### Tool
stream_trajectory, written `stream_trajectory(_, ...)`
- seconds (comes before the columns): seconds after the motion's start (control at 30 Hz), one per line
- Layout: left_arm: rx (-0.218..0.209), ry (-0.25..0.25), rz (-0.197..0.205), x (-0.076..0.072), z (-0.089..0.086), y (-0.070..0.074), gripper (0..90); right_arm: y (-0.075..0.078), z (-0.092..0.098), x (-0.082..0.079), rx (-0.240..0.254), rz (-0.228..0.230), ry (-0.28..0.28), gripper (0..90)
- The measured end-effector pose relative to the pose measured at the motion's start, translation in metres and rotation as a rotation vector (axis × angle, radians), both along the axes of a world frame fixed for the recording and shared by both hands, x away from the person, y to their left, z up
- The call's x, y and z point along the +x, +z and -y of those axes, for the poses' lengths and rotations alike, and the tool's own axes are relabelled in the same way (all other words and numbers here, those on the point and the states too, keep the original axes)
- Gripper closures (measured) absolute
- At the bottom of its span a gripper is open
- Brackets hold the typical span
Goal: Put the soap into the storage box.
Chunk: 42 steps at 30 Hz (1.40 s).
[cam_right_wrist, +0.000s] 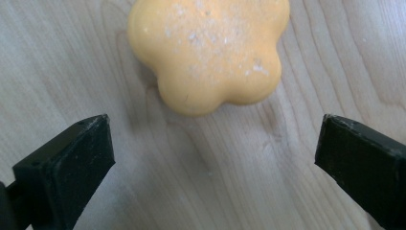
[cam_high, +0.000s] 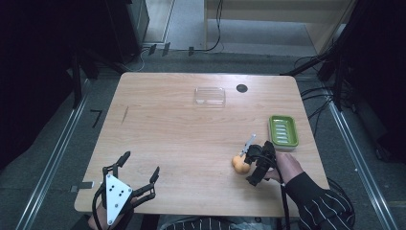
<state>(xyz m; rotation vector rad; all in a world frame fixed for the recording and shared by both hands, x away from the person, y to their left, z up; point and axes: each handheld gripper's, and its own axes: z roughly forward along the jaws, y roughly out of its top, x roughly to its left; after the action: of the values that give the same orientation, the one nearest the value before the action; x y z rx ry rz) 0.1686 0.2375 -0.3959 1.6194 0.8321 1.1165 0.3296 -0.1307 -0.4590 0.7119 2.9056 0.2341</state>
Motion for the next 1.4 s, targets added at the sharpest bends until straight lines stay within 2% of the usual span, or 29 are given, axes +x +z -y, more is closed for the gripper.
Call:
stream_trajectory(0.07, -0.013, 0.007, 0.0, 0.0, 0.0, 0.001, 13.0, -0.001, -0.003, 0.002, 0.006, -0.014, 0.007, 0.0)
stream_trajectory(0.17, 0.0, -0.004, 0.002, 0.0, 0.001, 0.0, 13.0, -0.002, -0.007, 0.006, 0.003, -0.019, 0.026, 0.0)
stream_trajectory(0.4, -0.003, 0.003, 0.002, 0.0, 0.0, 0.0, 13.0, -0.003, -0.013, 0.012, -0.006, -0.039, 0.022, 0.4)
stream_trajectory(0.47, -0.003, -0.001, 0.002, 0.0, 0.0, 0.0, 13.0, -0.002, -0.015, 0.014, -0.01, -0.04, 0.034, 9.3)
stream_trajectory(0.67, -0.003, -0.008, 0.004, 0.001, 0.002, 0.0, 13.0, -0.003, -0.021, 0.017, -0.025, -0.038, 0.054, 22.1)
stream_trajectory(0.93, -0.001, -0.011, 0.004, 0.002, 0.002, 0.0, 13.0, -0.006, -0.026, 0.02, -0.041, -0.048, 0.091, 30.3)
stream_trajectory(1.0, -0.002, -0.01, 0.004, 0.002, 0.002, 0.0, 13.0, -0.006, -0.027, 0.02, -0.031, -0.051, 0.092, 33.1)
stream_trajectory(1.07, -0.006, -0.009, 0.005, 0.002, 0.002, 0.0, 13.0, -0.006, -0.027, 0.019, -0.029, -0.054, 0.081, 34.2)
stream_trajectory(1.13, -0.006, -0.009, 0.005, 0.002, 0.002, 0.0, 13.0, -0.005, -0.026, 0.02, -0.029, -0.055, 0.081, 39.2)
stream_trajectory(1.4, -0.005, -0.009, 0.007, 0.002, 0.002, 0.0, 13.0, -0.005, -0.024, 0.017, -0.019, -0.048, 0.061, 40.3)
